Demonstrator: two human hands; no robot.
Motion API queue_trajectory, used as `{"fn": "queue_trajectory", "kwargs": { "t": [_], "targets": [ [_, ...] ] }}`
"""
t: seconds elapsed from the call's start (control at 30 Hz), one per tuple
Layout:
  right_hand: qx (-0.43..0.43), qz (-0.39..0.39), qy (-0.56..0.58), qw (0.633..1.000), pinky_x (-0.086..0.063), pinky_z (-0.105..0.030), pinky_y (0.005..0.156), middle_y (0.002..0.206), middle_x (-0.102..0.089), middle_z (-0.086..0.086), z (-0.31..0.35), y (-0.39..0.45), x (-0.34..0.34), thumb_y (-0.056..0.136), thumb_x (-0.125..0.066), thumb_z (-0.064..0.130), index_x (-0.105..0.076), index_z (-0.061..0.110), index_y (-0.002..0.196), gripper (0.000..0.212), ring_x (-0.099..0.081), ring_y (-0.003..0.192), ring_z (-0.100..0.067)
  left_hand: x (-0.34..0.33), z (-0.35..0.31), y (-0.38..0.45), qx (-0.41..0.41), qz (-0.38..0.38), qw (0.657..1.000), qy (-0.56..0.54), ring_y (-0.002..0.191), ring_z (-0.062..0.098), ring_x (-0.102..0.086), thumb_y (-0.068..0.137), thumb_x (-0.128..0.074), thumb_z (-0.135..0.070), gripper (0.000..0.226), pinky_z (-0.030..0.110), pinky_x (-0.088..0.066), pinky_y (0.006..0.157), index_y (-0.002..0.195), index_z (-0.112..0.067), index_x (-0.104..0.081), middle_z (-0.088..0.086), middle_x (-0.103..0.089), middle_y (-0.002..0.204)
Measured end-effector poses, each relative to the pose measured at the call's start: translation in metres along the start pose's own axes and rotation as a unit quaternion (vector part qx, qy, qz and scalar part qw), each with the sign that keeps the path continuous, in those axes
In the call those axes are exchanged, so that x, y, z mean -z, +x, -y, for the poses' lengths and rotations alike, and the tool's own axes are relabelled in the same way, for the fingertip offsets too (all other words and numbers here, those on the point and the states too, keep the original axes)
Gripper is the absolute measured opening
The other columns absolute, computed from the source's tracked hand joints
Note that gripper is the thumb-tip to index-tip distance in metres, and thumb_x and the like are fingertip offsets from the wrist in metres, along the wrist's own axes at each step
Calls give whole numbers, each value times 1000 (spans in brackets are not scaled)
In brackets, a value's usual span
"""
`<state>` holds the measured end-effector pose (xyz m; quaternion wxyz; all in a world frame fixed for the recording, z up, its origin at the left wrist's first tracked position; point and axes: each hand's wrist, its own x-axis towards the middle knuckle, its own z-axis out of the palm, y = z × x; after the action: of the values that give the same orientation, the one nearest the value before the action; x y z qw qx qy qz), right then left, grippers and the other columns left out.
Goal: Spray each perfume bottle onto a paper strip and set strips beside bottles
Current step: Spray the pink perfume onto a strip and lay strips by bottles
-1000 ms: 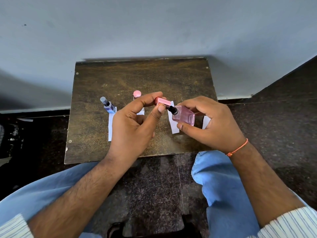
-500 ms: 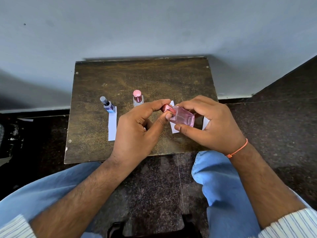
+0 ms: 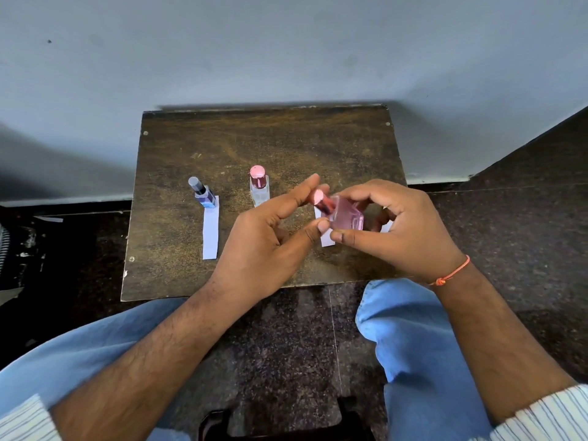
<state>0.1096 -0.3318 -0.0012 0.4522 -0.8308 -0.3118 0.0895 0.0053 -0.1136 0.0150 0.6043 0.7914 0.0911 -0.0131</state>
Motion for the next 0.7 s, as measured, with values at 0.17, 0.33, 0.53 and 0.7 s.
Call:
{"fn": "queue_trajectory", "kwargs": {
  "t": [0.17,0.33,0.53,0.7],
  "targets": [
    [-85,-52,141,985,-56,-18,67,105,-78,15,-4,6,5,78,-97,27,-77,28,115,43,-70,93,-10,-6,6,-4,-33,74,972,219,95,19,-76,101,-66,-47,86,27,-62,83,171,-27,-19,-19,-35,171],
    [-147,-111,237,954,-54,-27,45,110,-81,5,-2,14,6,76,-96,30,-78,24,115,43,-71,86,-24,-21,6,-16,-70,165,892,415,108,20,-73,107,-39,-60,72,45,-65,77,169,-35,-12,-20,4,177],
    [-196,-126,238,943,-43,-27,40,86,-78,-3,1,16,-3,73,-93,35,-79,23,96,29,-60,66,-27,-30,9,-17,-21,185,863,469,126,25,-67,107,-19,-67,72,46,-61,82,170,-36,-3,-20,25,175],
    [-218,-93,126,963,-48,-19,45,83,-79,2,2,24,-7,85,-92,26,-79,19,108,27,-67,58,-7,-35,6,-16,-3,193,852,487,122,27,-68,108,-18,-67,72,45,-59,81,171,-36,-2,-21,24,175]
  ]
}}
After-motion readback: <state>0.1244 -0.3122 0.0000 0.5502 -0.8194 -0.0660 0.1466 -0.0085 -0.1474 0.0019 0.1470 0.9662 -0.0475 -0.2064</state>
